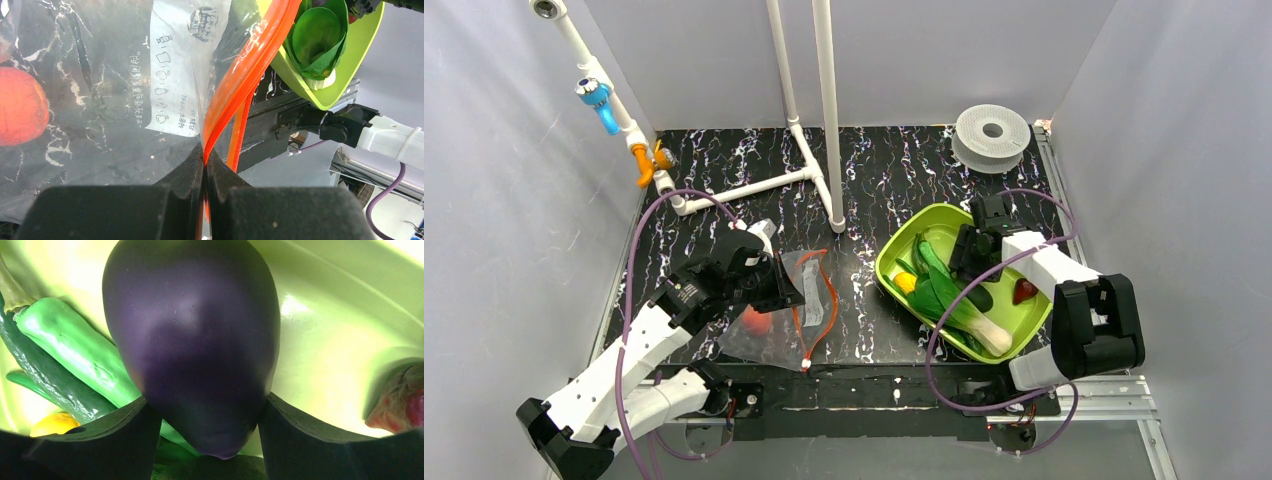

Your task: Place the food in the zip-top bag and seal the zipper

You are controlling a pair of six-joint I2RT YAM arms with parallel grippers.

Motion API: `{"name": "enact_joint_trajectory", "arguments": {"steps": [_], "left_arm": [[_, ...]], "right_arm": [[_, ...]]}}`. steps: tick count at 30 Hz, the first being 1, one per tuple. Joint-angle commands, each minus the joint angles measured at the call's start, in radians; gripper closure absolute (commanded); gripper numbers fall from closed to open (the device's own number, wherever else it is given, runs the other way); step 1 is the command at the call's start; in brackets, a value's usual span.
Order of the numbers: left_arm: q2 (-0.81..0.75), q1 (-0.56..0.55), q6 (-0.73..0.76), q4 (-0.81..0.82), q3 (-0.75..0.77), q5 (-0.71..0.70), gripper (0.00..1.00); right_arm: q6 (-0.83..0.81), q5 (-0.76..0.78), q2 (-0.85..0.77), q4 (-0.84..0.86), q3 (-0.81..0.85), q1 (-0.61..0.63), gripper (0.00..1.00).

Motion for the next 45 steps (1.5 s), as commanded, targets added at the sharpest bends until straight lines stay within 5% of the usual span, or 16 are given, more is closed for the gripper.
{"name": "enact_joint_trajectory", "arguments": {"steps": [1, 11, 19, 24, 27, 36, 45], "left_arm": [[-0.016, 0.007, -0.006, -0.008, 0.003, 0.004, 1.00], [-0.005, 0.007, -0.004, -0.021, 0.011, -0.007, 1.00], [0.004, 0.007, 0.005, -0.020, 0.019, -0.016, 1.00], [0.005, 0.007, 0.004, -0.016, 0.013, -0.024, 1.00], [0.008, 0.007, 0.005, -0.014, 0.014, -0.022, 1.00], [0.013, 0.007, 0.006, -0.001, 0.012, -0.012, 1.00], [0.004, 0.007, 0.004, 0.012, 0.014, 0.023, 1.00]], "right_arm": [[-0.029, 0.056, -0.028, 0.015, 0.045, 0.067, 0.48], [-0.053, 0.127, -0.216, -0.039, 0.110, 0.131, 0.74], [-0.117, -0.140, -0.346, -0.115, 0.218, 0.211, 0.85], [-0.130, -0.563, -0.363, -0.126, 0.259, 0.277, 0.86], [-0.055, -0.692, -0.356, -0.137, 0.276, 0.355, 0.87], [0.133, -0.752, -0.272, -0.116, 0.348, 0.644, 0.86], [0.151, -0.708, -0.078, -0.171, 0.454, 0.784, 0.85]]}}
